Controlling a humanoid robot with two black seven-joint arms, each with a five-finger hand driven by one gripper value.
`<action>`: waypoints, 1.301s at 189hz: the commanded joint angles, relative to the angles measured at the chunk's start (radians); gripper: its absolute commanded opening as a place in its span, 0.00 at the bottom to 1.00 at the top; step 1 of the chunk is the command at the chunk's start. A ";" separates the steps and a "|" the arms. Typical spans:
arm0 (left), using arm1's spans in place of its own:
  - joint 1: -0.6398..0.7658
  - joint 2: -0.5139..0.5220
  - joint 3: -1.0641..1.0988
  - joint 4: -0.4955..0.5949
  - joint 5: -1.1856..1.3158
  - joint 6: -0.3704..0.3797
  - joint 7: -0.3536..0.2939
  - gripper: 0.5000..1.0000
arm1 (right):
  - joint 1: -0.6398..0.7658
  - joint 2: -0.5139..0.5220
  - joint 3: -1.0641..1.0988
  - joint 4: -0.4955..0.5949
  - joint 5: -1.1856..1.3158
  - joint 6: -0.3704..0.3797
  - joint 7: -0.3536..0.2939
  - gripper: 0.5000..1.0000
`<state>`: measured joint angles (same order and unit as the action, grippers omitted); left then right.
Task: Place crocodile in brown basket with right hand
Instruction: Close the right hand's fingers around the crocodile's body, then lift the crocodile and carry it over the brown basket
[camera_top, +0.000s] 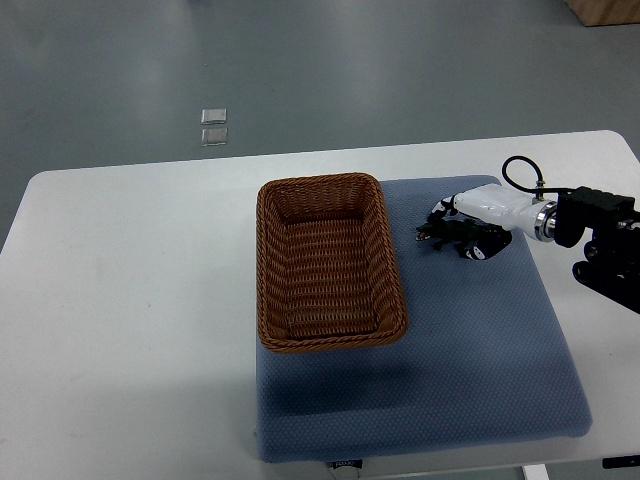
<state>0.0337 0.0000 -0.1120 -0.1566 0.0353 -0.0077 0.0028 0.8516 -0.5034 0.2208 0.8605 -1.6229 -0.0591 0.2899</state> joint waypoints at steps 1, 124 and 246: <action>0.000 0.000 0.000 0.000 0.000 0.000 0.000 1.00 | 0.000 0.000 0.000 -0.008 -0.002 -0.018 0.000 0.27; 0.000 0.000 0.000 -0.001 0.000 0.000 0.000 1.00 | 0.015 -0.021 0.025 -0.008 0.018 -0.090 0.008 0.00; 0.000 0.000 0.000 0.000 0.000 0.000 0.000 1.00 | 0.087 -0.038 0.080 0.166 0.038 -0.133 0.037 0.00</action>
<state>0.0337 0.0000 -0.1120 -0.1569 0.0353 -0.0077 0.0031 0.9303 -0.5513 0.3005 0.9938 -1.5834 -0.1901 0.3212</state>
